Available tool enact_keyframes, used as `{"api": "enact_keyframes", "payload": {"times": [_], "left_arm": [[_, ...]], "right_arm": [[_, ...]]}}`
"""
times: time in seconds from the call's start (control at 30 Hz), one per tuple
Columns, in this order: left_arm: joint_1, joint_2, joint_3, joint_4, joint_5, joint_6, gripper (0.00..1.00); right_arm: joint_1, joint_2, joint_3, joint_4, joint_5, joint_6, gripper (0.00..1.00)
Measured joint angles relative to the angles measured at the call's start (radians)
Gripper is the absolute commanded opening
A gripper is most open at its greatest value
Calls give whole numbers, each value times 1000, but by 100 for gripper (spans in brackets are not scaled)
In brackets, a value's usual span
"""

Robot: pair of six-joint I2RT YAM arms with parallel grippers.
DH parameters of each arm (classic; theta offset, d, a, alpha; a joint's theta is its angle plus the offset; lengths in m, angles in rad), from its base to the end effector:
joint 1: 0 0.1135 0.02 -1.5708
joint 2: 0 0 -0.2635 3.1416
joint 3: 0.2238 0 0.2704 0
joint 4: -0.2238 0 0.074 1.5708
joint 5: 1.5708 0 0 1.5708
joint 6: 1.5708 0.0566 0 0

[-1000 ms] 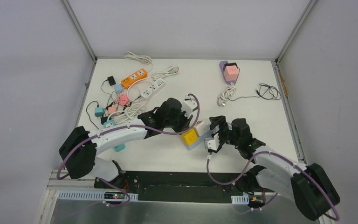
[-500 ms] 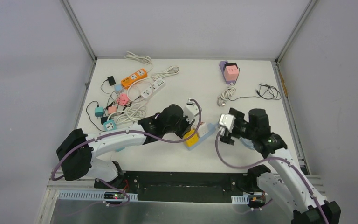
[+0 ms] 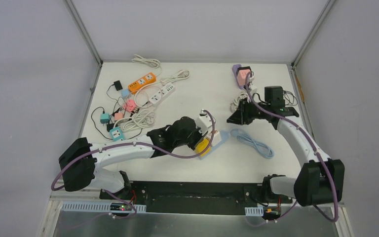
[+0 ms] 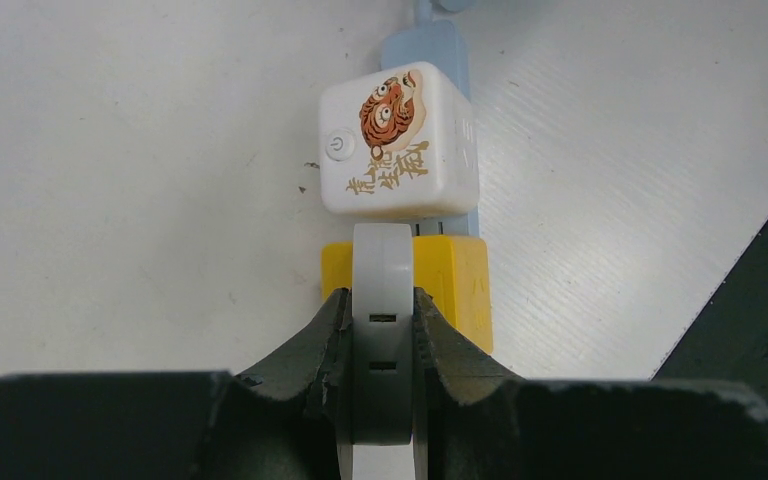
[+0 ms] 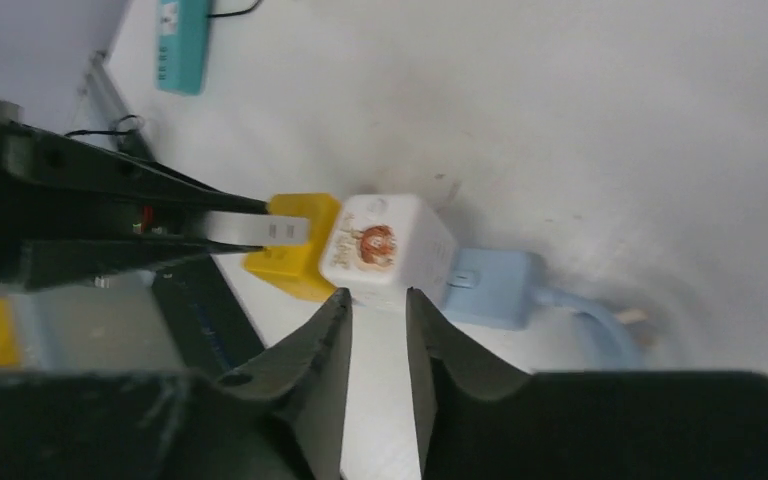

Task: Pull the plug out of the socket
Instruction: Remove the plug from the socket.

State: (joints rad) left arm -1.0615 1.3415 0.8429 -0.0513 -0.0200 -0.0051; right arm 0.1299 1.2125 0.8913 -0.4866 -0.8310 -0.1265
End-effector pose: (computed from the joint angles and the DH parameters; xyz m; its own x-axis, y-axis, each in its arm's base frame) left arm 0.1627 -0.2891 0.2285 -0.2592 0.4537 -0.8526 0.8633 0.5047 0.0061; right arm 0.2665 0.0770 0.2529 -0.6361 -0.1689 -0.7529 -0.6791 0.5857 0.4424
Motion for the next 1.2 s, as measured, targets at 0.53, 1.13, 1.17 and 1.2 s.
{"api": "enact_keyframes", "payload": {"times": [0.53,1.13,1.17,1.2], "left_arm": [[-112,10,-1,24,-88,-7,0],[-134,30,21,6,-133,-32,0],[-139,34,27,-1,-142,-31,0],[-145,39,32,-9,-149,-29,0]], "right_arm": [[178,164,27,-56,-143,153,0],[195,378,128,-256,-119,-123,0],[197,378,128,-259,-116,-129,0],[202,378,128,-264,-113,-135,0]]}}
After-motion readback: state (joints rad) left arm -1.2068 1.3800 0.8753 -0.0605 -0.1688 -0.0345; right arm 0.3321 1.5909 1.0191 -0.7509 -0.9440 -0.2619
